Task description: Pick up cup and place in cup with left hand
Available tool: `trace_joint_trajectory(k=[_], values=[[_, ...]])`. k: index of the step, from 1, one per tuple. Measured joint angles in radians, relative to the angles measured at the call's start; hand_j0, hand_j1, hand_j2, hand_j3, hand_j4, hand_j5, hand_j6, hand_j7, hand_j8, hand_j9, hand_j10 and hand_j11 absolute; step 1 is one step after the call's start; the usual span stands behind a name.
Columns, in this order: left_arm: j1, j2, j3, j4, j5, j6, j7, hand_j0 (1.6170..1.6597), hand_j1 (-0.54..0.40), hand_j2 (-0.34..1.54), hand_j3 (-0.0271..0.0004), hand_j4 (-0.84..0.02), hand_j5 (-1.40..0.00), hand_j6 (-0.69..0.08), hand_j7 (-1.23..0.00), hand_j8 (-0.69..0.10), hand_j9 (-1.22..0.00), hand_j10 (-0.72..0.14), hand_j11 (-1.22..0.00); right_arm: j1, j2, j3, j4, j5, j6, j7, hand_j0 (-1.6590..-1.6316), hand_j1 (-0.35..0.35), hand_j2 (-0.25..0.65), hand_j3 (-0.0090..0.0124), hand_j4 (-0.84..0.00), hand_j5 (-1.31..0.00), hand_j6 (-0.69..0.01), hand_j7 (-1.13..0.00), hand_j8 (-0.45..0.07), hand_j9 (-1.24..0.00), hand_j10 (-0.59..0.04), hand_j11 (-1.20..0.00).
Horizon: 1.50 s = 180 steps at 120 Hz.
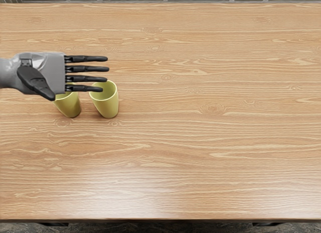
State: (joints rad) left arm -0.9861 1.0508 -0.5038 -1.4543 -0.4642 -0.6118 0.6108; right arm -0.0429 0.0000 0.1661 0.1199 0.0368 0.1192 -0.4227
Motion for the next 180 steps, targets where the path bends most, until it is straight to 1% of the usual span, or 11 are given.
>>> trace_joint_trajectory(k=[30, 39, 45, 54, 74, 93, 128, 139, 152, 169, 180], values=[[-0.010, -0.002, -0.001, -0.015, 0.035, 0.000, 0.000, 1.6581, 0.331, 0.00, 0.0000, -0.011, -0.02, -0.010, -0.02, -0.011, -0.02, -0.012, -0.02, 0.002, 0.000, 0.000, 0.000, 0.000, -0.001, -0.004, -1.6581, -0.349, 0.000, 0.0000, 0.000, 0.00, 0.000, 0.00, 0.000, 0.00, 0.000, 0.00], [-0.020, -0.038, -0.005, -0.015, 0.073, 0.000, 0.000, 1.6581, 0.331, 0.00, 0.0000, -0.011, -0.02, -0.010, -0.02, -0.011, -0.02, -0.012, -0.02, 0.003, 0.000, 0.000, 0.000, 0.000, -0.001, -0.005, -1.6581, -0.349, 0.000, 0.0000, 0.000, 0.00, 0.000, 0.00, 0.000, 0.00, 0.000, 0.00], [-0.057, -0.079, -0.009, -0.014, 0.126, 0.000, 0.000, 1.6581, 0.331, 0.00, 0.0000, -0.011, -0.02, -0.010, -0.02, -0.011, -0.02, -0.012, -0.02, 0.003, 0.000, 0.000, 0.000, 0.000, -0.001, -0.005, -1.6581, -0.349, 0.000, 0.0000, 0.000, 0.00, 0.000, 0.00, 0.000, 0.00, 0.000, 0.00], [-0.100, -0.152, -0.013, -0.011, 0.227, 0.000, 0.000, 1.6581, 0.332, 0.00, 0.0000, -0.012, -0.02, -0.011, -0.02, -0.011, -0.02, -0.012, -0.02, 0.003, 0.000, 0.000, 0.000, 0.000, -0.001, -0.005, -1.6581, -0.349, 0.000, 0.0000, 0.000, 0.00, 0.000, 0.00, 0.000, 0.00, 0.000, 0.00], [-0.108, -0.301, -0.065, 0.022, 0.589, 0.000, 0.000, 1.6581, 0.332, 0.00, 0.0000, -0.013, -0.02, -0.013, -0.02, -0.013, -0.02, -0.013, -0.02, 0.004, 0.000, 0.000, 0.001, -0.001, -0.001, -0.005, -1.6581, -0.349, 0.000, 0.0000, 0.000, 0.00, 0.000, 0.00, 0.000, 0.00, 0.000, 0.00], [-0.130, -0.362, -0.085, 0.034, 0.862, 0.036, 0.000, 1.6581, 0.332, 0.00, 0.0000, -0.015, -0.02, -0.015, -0.02, -0.015, -0.02, -0.014, -0.02, 0.005, 0.000, 0.001, 0.001, 0.000, -0.001, -0.005, -1.6581, -0.349, 0.000, 0.0000, 0.000, 0.00, 0.000, 0.00, 0.000, 0.00, 0.000, 0.00], [-0.118, -0.415, -0.078, 0.038, 1.224, 0.163, 0.000, 1.6581, 0.332, 0.00, 0.0000, -0.016, -0.02, -0.016, -0.02, -0.016, -0.02, -0.015, -0.02, 0.006, 0.000, 0.001, 0.001, 0.002, -0.001, -0.005, -1.6581, -0.349, 0.000, 0.0000, 0.000, 0.00, 0.000, 0.00, 0.000, 0.00, 0.000, 0.00], [-0.098, -0.431, -0.073, 0.042, 1.316, 0.201, 0.000, 1.6581, 0.332, 0.00, 0.0000, -0.016, -0.02, -0.017, -0.02, -0.016, -0.02, -0.016, -0.02, 0.008, 0.000, 0.001, 0.001, 0.003, 0.000, -0.005, -1.6581, -0.349, 0.000, 0.0000, 0.000, 0.00, 0.000, 0.00, 0.000, 0.00, 0.000, 0.00], [-0.062, -0.446, -0.070, 0.048, 1.381, 0.227, 0.000, 1.6581, 0.333, 0.00, 0.0000, -0.016, -0.02, -0.017, -0.02, -0.017, -0.02, -0.016, -0.02, 0.010, 0.000, 0.001, 0.001, 0.003, 0.000, -0.005, -1.6581, -0.349, 0.000, 0.0000, 0.000, 0.00, 0.000, 0.00, 0.000, 0.00, 0.000, 0.00], [-0.059, -0.444, -0.069, 0.051, 1.428, 0.263, 0.000, 1.6581, 0.329, 0.00, 0.0000, -0.020, -0.02, -0.020, -0.02, -0.020, -0.02, -0.019, -0.02, 0.010, 0.000, 0.001, 0.001, 0.004, 0.000, -0.005, -1.6581, -0.349, 0.000, 0.0000, 0.000, 0.00, 0.000, 0.00, 0.000, 0.00, 0.000, 0.00], [-0.044, -0.457, -0.070, 0.063, 1.452, 0.284, 0.000, 1.6581, 0.324, 0.01, 0.0000, -0.024, -0.03, -0.025, -0.03, -0.024, -0.03, -0.023, -0.03, 0.011, 0.000, 0.001, 0.001, 0.004, 0.000, -0.005, -1.6581, -0.349, 0.000, 0.0000, 0.000, 0.00, 0.000, 0.00, 0.000, 0.00, 0.000, 0.00]])
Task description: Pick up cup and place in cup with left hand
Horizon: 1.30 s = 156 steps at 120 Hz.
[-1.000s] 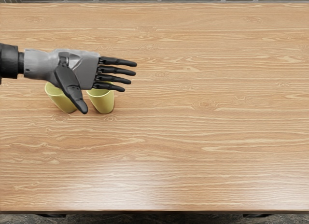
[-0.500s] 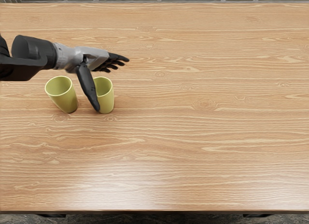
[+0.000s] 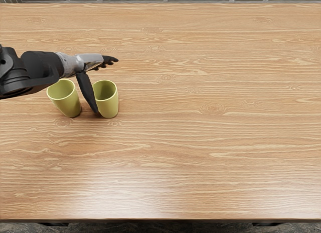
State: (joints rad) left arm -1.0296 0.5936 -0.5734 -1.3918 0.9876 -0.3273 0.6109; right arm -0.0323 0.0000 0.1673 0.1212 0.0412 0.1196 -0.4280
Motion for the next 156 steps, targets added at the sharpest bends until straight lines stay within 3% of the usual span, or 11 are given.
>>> trace_joint_trajectory(k=[79, 156], values=[[0.037, -0.076, 0.018, 0.040, 0.023, 0.072, 0.000, 1.6581, 0.135, 0.04, 0.0000, -0.182, -0.23, -0.183, -0.23, -0.183, -0.23, -0.181, -0.23, 0.000, 0.000, 0.000, 0.000, 0.000, 0.000, 0.000, -1.6581, -0.349, 0.000, 0.0000, 0.000, 0.00, 0.000, 0.00, 0.000, 0.00, 0.000, 0.00], [0.037, -0.067, 0.043, 0.076, 0.023, 0.093, 0.000, 1.6580, -0.017, 0.06, 0.0000, -0.309, -0.40, -0.310, -0.40, -0.309, -0.40, -0.309, -0.40, 0.000, 0.000, 0.000, 0.000, 0.000, 0.000, 0.000, -1.6581, -0.349, 0.000, 0.0000, 0.000, 0.00, 0.000, 0.00, 0.000, 0.00, 0.000, 0.00]])
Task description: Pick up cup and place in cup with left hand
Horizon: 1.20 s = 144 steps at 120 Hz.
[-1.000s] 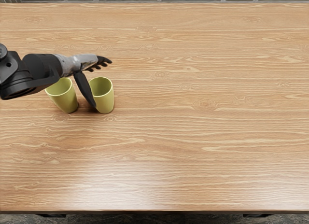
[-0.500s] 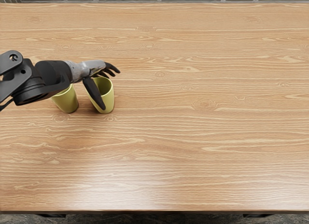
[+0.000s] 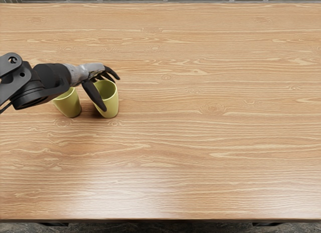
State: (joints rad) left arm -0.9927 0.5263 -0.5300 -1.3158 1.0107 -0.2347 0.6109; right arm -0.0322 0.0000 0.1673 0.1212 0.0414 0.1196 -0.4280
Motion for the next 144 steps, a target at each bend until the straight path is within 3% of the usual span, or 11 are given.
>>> trace_joint_trajectory(k=[16, 21, 35, 45, 51, 56, 69, 73, 83, 105, 144], values=[[-0.001, -0.002, 0.000, 0.001, -0.001, 0.000, 0.000, 1.6581, -0.081, 0.09, 0.0000, -0.342, -0.45, -0.342, -0.45, -0.342, -0.45, -0.340, -0.45, 0.000, 0.000, 0.000, 0.000, 0.000, 0.000, 0.000, -1.6581, -0.349, 0.000, 0.0000, 0.000, 0.00, 0.000, 0.00, 0.000, 0.00, 0.000, 0.00], [0.000, -0.002, 0.000, 0.001, -0.001, 0.000, 0.000, 1.6580, -0.127, 0.11, 0.0000, -0.351, -0.46, -0.351, -0.46, -0.315, -0.46, -0.349, -0.46, 0.000, 0.000, 0.000, 0.000, 0.000, 0.000, 0.000, -1.6581, -0.349, 0.000, 0.0000, 0.000, 0.00, 0.000, 0.00, 0.000, 0.00, 0.000, 0.00], [0.000, -0.004, 0.001, 0.003, 0.000, 0.000, 0.000, 1.6581, -0.188, 0.17, 0.0000, -0.380, -0.50, -0.270, -0.50, -0.260, -0.50, -0.325, -0.50, 0.001, 0.000, 0.000, -0.001, 0.000, 0.000, 0.000, -1.6581, -0.349, 0.000, 0.0000, 0.000, 0.00, 0.000, 0.00, 0.000, 0.00, 0.000, 0.00], [0.000, -0.006, 0.001, 0.005, 0.001, 0.000, 0.000, 1.6580, -0.209, 0.21, 0.0000, -0.406, -0.52, -0.261, -0.52, -0.244, -0.52, -0.312, -0.53, 0.001, 0.000, 0.000, -0.001, 0.000, 0.000, 0.000, -1.6581, -0.349, 0.000, 0.0000, 0.000, 0.00, 0.000, 0.00, 0.000, 0.00, 0.000, 0.00], [0.000, -0.008, 0.001, 0.007, 0.002, 0.000, 0.000, 1.6576, -0.201, 0.21, 0.0000, -0.424, -0.53, -0.247, -0.54, -0.240, -0.54, -0.300, -0.55, 0.001, 0.000, 0.000, -0.001, 0.000, -0.001, 0.000, -1.6581, -0.349, 0.000, 0.0000, 0.000, 0.00, 0.000, 0.00, 0.000, 0.00, 0.000, 0.00], [0.000, -0.008, 0.001, 0.008, 0.003, -0.001, 0.000, 1.6567, -0.161, 0.21, 0.0000, -0.434, -0.55, -0.292, -0.55, -0.256, -0.55, -0.308, -0.56, 0.001, 0.000, 0.000, -0.001, 0.000, -0.001, 0.000, -1.6581, -0.349, 0.000, 0.0000, 0.000, 0.00, 0.000, 0.00, 0.000, 0.00, 0.000, 0.00], [0.000, -0.008, 0.001, 0.010, 0.000, -0.002, 0.000, 1.6567, -0.222, 0.22, 0.0000, -0.449, -0.59, -0.218, -0.59, -0.196, -0.59, -0.256, -0.59, 0.001, 0.000, 0.000, -0.001, 0.000, -0.001, 0.000, -1.6581, -0.349, 0.000, 0.0000, 0.000, 0.00, 0.000, 0.00, 0.000, 0.00, 0.000, 0.00], [-0.001, -0.008, 0.001, 0.010, 0.001, -0.003, 0.000, 1.6549, -0.121, 0.21, 0.0000, -0.452, -0.60, -0.275, -0.61, -0.219, -0.60, -0.290, -0.61, 0.001, 0.000, 0.000, -0.001, 0.000, -0.001, 0.000, -1.6581, -0.349, 0.000, 0.0000, 0.000, 0.00, 0.000, 0.00, 0.000, 0.00, 0.000, 0.00], [-0.001, -0.008, 0.001, 0.011, 0.002, -0.004, 0.001, 1.6531, -0.150, 0.27, 0.0000, -0.469, -0.62, -0.259, -0.63, -0.189, -0.63, -0.269, -0.63, 0.001, 0.000, 0.000, -0.002, 0.000, -0.001, 0.000, -1.6581, -0.349, 0.000, 0.0000, 0.000, 0.00, 0.000, 0.00, 0.000, 0.00, 0.000, 0.00], [-0.003, -0.007, 0.001, 0.011, -0.001, -0.004, 0.000, 1.6533, -0.130, 0.17, 0.0000, -0.509, -0.66, -0.307, -0.67, -0.210, -0.67, -0.290, -0.68, 0.002, 0.000, 0.000, -0.002, 0.000, -0.001, 0.000, -1.6581, -0.349, 0.000, 0.0000, 0.000, 0.00, 0.000, 0.00, 0.000, 0.00, 0.000, 0.00], [-0.039, 0.004, 0.001, 0.011, -0.012, -0.013, 0.001, 1.6534, -0.167, 0.13, 0.0000, -0.514, -0.73, -0.239, -0.75, -0.139, -0.75, -0.250, -0.72, 0.003, 0.000, 0.000, -0.001, 0.000, -0.001, 0.000, -1.6581, -0.349, 0.000, 0.0000, 0.000, 0.00, 0.000, 0.00, 0.000, 0.00, 0.000, 0.00]])
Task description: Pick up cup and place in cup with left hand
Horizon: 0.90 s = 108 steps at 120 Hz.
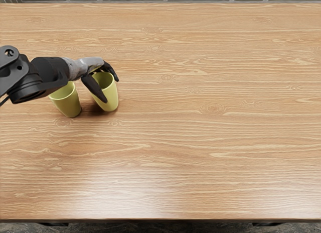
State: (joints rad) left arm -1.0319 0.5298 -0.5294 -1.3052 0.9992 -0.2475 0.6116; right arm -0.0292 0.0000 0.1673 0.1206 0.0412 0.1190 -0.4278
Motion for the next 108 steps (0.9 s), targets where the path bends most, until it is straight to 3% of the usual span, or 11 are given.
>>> trace_joint_trajectory(k=[43, 108], values=[[-0.073, 0.007, -0.001, 0.000, -0.006, 0.000, 0.000, 1.6538, -0.174, 0.11, 0.0000, -0.526, -0.73, -0.236, -0.76, -0.126, -0.77, -0.233, -0.72, 0.000, 0.000, 0.000, -0.001, 0.000, 0.000, 0.000, -1.6581, -0.349, 0.000, 0.0000, 0.000, 0.00, 0.000, 0.00, 0.000, 0.00, 0.000, 0.00], [-0.136, 0.151, -0.009, -0.029, -0.074, -0.063, 0.000, 1.6536, -0.149, 0.07, 0.0000, -0.540, -0.73, -0.266, -0.75, -0.141, -0.77, -0.244, -0.72, 0.000, 0.000, 0.000, 0.000, 0.000, 0.001, 0.000, -1.6581, -0.349, 0.000, 0.0000, 0.000, 0.00, 0.000, 0.00, 0.000, 0.00, 0.000, 0.00]])
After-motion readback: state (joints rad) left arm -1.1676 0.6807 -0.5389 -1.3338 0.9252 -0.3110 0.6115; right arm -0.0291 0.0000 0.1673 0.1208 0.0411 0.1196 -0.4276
